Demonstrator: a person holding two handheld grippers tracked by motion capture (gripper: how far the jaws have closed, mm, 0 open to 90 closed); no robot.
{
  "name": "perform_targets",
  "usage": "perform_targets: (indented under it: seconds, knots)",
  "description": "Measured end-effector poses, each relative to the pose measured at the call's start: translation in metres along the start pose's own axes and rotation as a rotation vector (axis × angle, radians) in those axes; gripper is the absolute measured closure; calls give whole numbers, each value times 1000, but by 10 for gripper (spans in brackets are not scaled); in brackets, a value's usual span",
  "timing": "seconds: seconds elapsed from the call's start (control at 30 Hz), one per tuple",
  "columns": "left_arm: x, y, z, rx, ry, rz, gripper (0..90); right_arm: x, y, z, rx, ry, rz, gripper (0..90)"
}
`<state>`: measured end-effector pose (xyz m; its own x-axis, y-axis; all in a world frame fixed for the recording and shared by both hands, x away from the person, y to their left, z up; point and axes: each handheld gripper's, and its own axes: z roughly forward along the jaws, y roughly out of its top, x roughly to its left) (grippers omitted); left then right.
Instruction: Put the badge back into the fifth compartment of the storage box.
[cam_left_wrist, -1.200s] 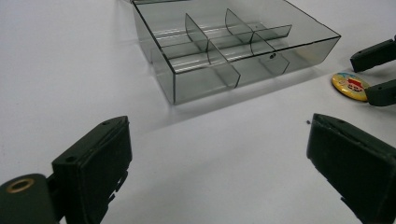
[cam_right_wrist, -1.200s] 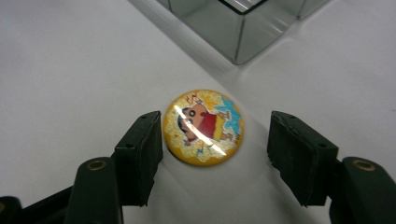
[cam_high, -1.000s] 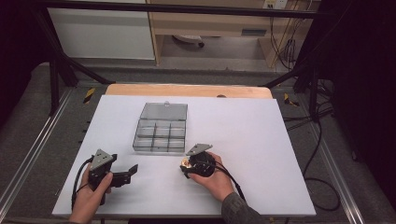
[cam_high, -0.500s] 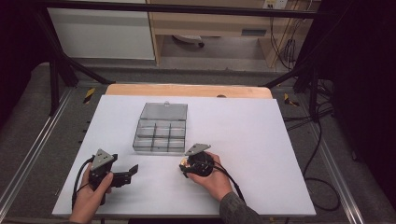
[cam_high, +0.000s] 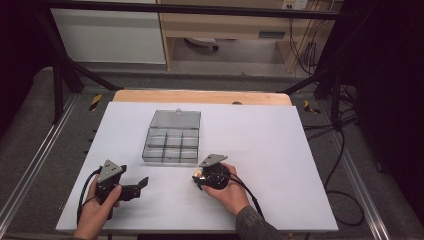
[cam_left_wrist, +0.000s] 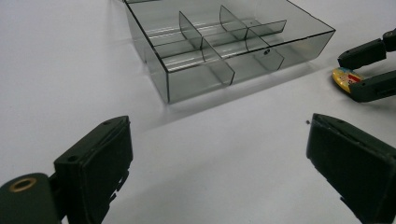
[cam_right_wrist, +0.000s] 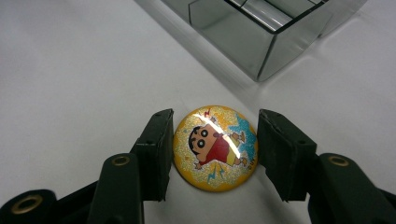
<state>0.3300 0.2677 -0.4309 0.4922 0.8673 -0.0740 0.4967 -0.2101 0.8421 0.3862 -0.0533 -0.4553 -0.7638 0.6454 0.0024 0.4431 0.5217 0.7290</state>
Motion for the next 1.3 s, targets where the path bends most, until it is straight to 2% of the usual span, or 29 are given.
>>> perform_targets:
  seconds: [0.2,0.67,1.0,1.3]
  knots:
    - [0,0,-1,-2,4,-2,70,1,-1,-3,1,-1,-12,475]
    - [2,0,-2,-10,12,-11,69,-3,4,-25,-52,34,29,474]
    - [3,-1,-3,-12,13,-16,69,-2,23,-39,-93,50,28,474]
    - [3,0,-3,-13,15,-16,69,-1,46,-39,-116,56,10,474]
